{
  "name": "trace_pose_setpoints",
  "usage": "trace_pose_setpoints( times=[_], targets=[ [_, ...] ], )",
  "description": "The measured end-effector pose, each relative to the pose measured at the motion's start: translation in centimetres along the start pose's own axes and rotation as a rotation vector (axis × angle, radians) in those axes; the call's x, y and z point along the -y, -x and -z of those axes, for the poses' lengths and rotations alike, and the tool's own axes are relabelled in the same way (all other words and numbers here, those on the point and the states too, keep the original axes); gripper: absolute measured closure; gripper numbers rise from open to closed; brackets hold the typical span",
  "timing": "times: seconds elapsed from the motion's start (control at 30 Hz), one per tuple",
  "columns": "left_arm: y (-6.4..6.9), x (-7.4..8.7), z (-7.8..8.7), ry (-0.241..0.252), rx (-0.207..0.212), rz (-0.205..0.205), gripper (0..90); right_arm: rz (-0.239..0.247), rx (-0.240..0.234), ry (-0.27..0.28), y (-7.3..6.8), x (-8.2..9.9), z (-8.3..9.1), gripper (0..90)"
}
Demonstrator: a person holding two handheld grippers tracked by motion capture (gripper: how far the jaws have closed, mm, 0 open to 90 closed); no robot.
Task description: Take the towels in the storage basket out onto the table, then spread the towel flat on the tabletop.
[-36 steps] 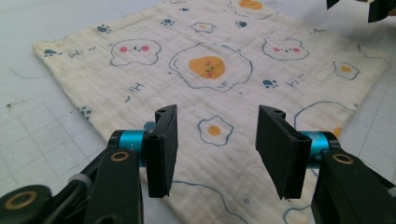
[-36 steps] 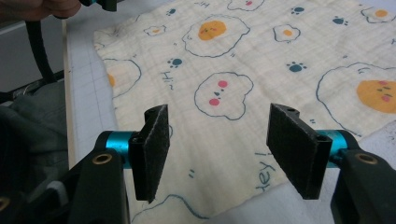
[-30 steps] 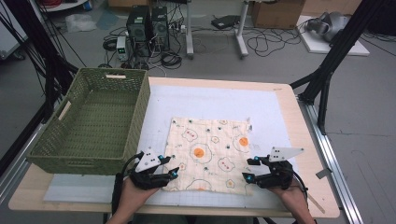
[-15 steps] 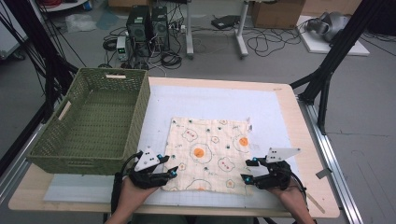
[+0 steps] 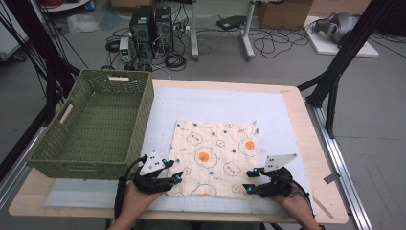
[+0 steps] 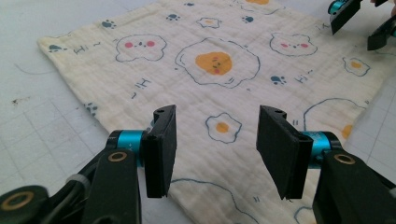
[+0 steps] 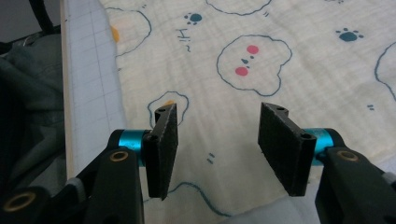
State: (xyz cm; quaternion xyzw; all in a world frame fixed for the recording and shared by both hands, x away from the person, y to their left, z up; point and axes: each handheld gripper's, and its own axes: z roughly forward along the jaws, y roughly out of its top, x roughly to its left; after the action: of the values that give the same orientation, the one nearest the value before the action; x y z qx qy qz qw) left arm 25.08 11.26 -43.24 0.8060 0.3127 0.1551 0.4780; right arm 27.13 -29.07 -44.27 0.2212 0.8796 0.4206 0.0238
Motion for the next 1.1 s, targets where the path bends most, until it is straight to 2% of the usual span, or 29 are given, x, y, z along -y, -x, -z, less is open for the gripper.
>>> trace_pose_setpoints(
  times=[0.1, 0.27, 0.47, 0.63, 0.67, 0.73, 0.87, 0.93, 0.97, 1.1],
  targets=[
    [0.0, 0.0, 0.0, 0.001, -0.001, -0.001, 48.0, 0.005, -0.01, 0.0, -0.1, 0.0, 0.0, 47.0],
    [-0.1, 0.0, 0.0, -0.006, -0.001, -0.003, 48.0, 0.031, -0.029, -0.031, -0.4, 0.1, -0.5, 49.1],
    [-0.2, 0.1, -0.1, -0.009, 0.002, 0.003, 47.9, 0.054, 0.0, -0.039, -0.5, 0.1, -0.4, 59.8],
    [-0.2, 0.0, 0.0, -0.012, 0.0, -0.001, 47.9, 0.063, -0.004, -0.051, -0.7, 0.0, -0.3, 70.0],
    [-0.1, 0.0, 0.0, -0.012, 0.001, -0.001, 47.9, 0.074, 0.002, -0.053, -0.7, 0.0, -0.3, 70.5],
    [-0.1, 0.0, 0.0, -0.012, 0.0, -0.003, 47.9, 0.067, -0.001, -0.057, -0.8, 0.0, -0.3, 68.7],
    [-0.1, 0.0, 0.1, -0.013, -0.002, -0.006, 47.9, 0.071, -0.034, -0.017, -1.1, -0.1, 0.0, 65.5],
    [-0.1, 0.1, 0.0, -0.013, -0.001, -0.005, 47.9, 0.083, -0.032, -0.046, -1.3, -0.1, -0.2, 66.3],
    [-0.2, 0.0, 0.0, -0.013, -0.001, -0.003, 47.9, 0.094, -0.028, -0.068, -1.3, 0.0, -0.5, 67.2],
    [-0.1, 0.1, 0.0, -0.015, -0.002, -0.006, 47.9, 0.107, -0.018, -0.07, -1.3, -0.1, -0.5, 77.6]
  ],
)
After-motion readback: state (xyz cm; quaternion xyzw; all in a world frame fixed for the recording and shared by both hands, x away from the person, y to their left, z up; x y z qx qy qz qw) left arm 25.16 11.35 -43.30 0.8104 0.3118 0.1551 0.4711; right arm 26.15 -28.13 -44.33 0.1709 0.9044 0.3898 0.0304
